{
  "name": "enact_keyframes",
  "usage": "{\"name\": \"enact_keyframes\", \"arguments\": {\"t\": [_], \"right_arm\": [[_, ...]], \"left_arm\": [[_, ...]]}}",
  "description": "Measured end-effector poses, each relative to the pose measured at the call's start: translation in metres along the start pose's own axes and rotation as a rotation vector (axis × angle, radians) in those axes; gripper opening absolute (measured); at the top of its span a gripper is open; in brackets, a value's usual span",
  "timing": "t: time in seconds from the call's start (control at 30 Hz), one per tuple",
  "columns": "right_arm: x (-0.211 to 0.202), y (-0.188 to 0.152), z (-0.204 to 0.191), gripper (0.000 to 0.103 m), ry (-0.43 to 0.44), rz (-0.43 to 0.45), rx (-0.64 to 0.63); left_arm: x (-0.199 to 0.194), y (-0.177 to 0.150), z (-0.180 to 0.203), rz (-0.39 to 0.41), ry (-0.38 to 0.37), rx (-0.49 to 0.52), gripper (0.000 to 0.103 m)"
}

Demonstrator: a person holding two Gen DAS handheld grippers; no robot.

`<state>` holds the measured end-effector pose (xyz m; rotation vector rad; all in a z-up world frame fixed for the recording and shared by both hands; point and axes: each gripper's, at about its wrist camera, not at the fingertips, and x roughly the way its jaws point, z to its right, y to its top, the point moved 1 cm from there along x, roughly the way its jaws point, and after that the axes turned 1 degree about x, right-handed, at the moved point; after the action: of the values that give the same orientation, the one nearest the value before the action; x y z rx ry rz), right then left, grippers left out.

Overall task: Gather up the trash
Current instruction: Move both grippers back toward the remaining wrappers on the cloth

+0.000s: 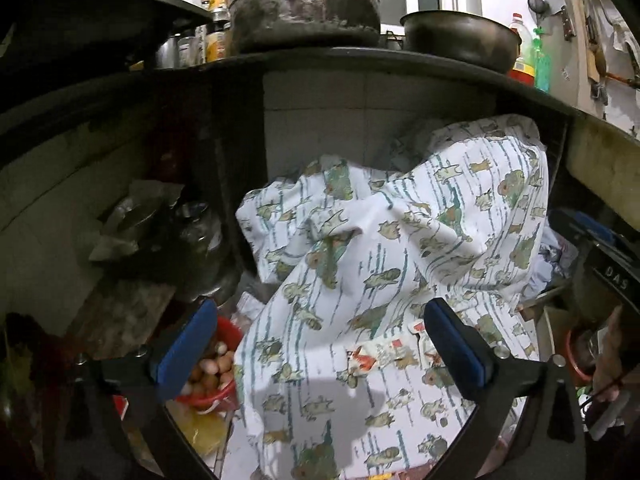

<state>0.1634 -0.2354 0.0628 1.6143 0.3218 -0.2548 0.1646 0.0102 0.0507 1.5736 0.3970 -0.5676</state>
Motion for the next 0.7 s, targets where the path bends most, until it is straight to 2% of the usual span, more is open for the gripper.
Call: {"name": "enact_keyframes", "arguments": {"t": [0.13, 0.23, 0.37, 0.5, 0.57, 0.67, 0.7], "right_arm": [[0.014, -0.02, 0.01, 0.089, -0.014, 0.012, 0.02], [0.032, -0.037, 0.017, 0.089, -0.025, -0.04, 0.022], [0.053, -0.043, 0.015, 0.089, -0.062, -0.075, -0.019], [0.07, -0.045, 0.013, 0.089, -0.063, -0.13, -0.02], [0.078, -0.047, 0.015, 0.089, -0.091, -0.157, -0.006], [0.097, -0.053, 0.021, 0.089, -0.091, -0.243, 0.031], [0.111, -0.059, 0.021, 0.089, -0.116, -0.316, 0.024]], "left_arm": [[0.025, -0.011, 0.002, -0.013, 0.038, 0.03, 0.102], [0.047, -0.018, 0.005, -0.064, 0.048, 0.067, 0.102], [0.071, -0.021, -0.003, -0.082, 0.076, 0.026, 0.102], [0.1, -0.021, -0.01, -0.177, 0.027, -0.033, 0.102], [0.116, -0.02, -0.011, -0.217, 0.008, -0.044, 0.102], [0.141, -0.026, -0.012, -0.289, -0.007, -0.064, 0.102], [0.151, -0.028, -0.012, -0.324, -0.028, -0.081, 0.102]]}}
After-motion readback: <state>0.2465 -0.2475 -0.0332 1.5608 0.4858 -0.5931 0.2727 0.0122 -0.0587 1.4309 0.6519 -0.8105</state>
